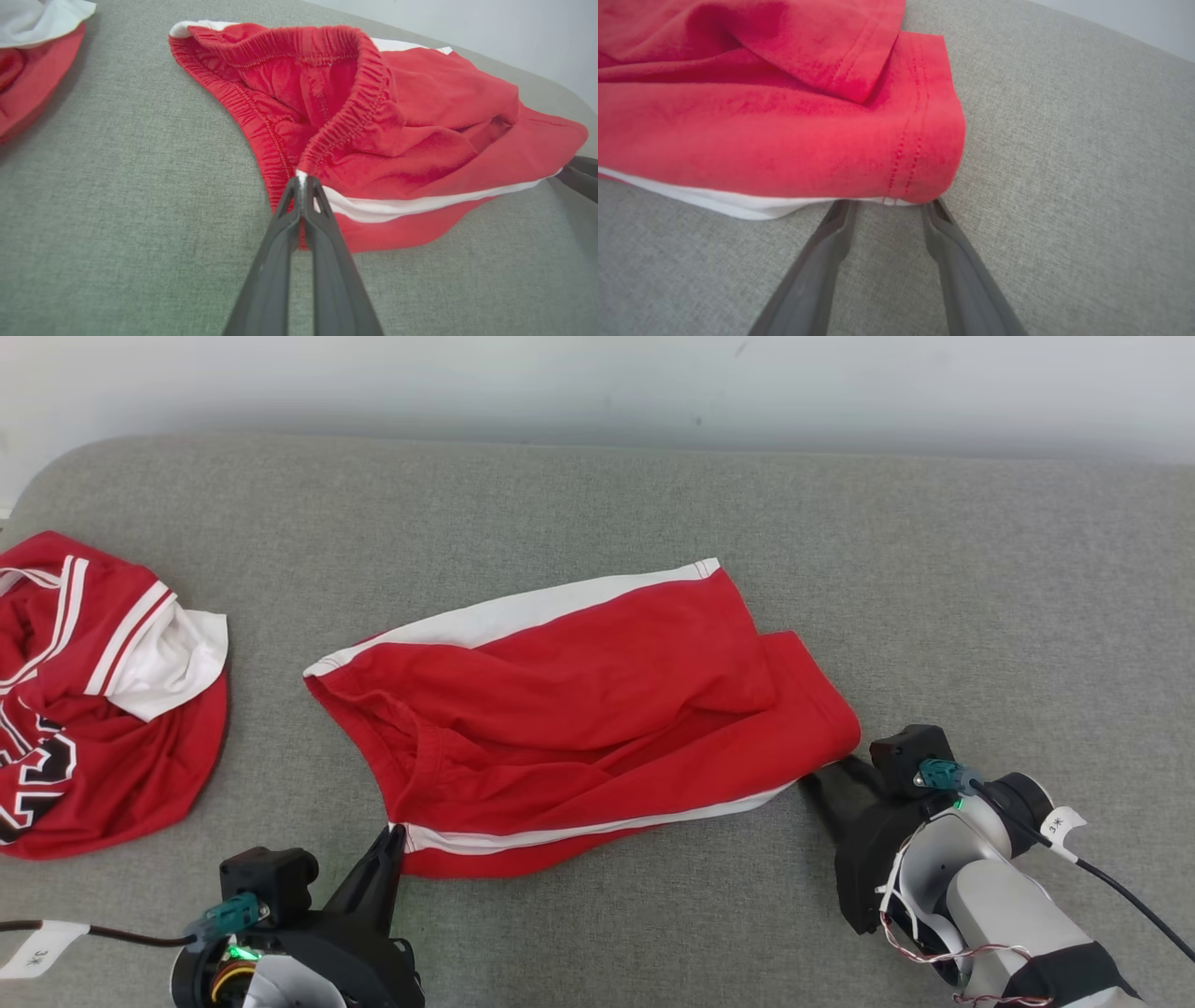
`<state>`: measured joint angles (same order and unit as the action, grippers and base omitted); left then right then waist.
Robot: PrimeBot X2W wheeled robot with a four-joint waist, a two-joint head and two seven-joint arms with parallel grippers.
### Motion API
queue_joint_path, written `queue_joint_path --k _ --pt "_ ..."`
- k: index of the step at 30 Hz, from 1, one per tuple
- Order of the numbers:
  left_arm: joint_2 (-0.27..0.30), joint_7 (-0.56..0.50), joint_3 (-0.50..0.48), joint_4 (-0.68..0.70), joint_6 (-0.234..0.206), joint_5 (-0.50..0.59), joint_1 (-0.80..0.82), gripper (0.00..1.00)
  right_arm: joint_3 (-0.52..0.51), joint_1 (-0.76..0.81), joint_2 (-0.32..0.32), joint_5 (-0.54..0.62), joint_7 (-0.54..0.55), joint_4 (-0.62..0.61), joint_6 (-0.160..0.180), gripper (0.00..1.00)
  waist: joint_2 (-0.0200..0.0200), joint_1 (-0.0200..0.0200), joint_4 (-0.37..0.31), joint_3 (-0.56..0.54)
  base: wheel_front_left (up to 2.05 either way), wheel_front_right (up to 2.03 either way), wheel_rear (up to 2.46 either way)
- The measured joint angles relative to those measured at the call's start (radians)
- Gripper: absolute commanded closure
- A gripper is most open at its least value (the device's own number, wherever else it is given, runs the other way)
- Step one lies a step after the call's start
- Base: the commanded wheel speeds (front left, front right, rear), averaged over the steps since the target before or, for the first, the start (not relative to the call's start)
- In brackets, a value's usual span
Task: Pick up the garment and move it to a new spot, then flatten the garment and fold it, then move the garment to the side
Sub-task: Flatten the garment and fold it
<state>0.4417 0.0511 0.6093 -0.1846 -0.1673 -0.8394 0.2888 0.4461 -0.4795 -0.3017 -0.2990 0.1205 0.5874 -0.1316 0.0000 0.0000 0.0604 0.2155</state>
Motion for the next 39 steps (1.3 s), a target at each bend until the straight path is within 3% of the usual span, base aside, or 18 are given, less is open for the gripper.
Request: queue_joint_path --k 1,10,14,24,32,39 --pt "0.000 0.000 -0.001 0.001 0.000 -0.001 0.000 1.00 0.003 -0.001 -0.001 -0.001 -0.004 0.003 0.000 1.00 0.0000 0.0000 -0.001 -0.002 0.00 0.00 0.00" --pt "-0.011 0.072 -0.062 0.071 0.023 -0.052 -0.005 1.00 -0.029 0.062 -0.033 -0.070 -0.025 -0.107 0.000 1.00 0.0000 0.0000 -0.017 -0.025 0.00 0.00 0.00" --pt "-0.023 0.131 -0.117 0.170 0.055 -0.106 -0.026 1.00 -0.076 0.123 -0.057 -0.147 -0.016 -0.242 0.000 1.00 0.0000 0.0000 -0.029 -0.035 0.00 0.00 0.00" --pt "-0.033 0.177 -0.232 0.440 0.087 -0.202 -0.041 1.00 -0.262 0.228 -0.091 -0.314 0.030 -0.649 0.000 1.00 0.0000 -0.0001 -0.077 -0.047 0.00 0.00 0.00" --pt "-0.003 0.057 -0.275 0.567 0.095 -0.295 0.110 1.00 -0.390 0.156 -0.093 -0.369 0.108 -0.871 0.000 1.00 0.0000 -0.0001 -0.119 -0.011 0.00 0.00 0.00" --pt "0.019 -0.053 -0.341 0.499 0.097 -0.388 0.371 1.00 -0.399 -0.092 -0.050 -0.355 0.172 -0.811 0.000 1.00 0.0000 0.0000 -0.150 0.062 0.00 0.00 0.00"
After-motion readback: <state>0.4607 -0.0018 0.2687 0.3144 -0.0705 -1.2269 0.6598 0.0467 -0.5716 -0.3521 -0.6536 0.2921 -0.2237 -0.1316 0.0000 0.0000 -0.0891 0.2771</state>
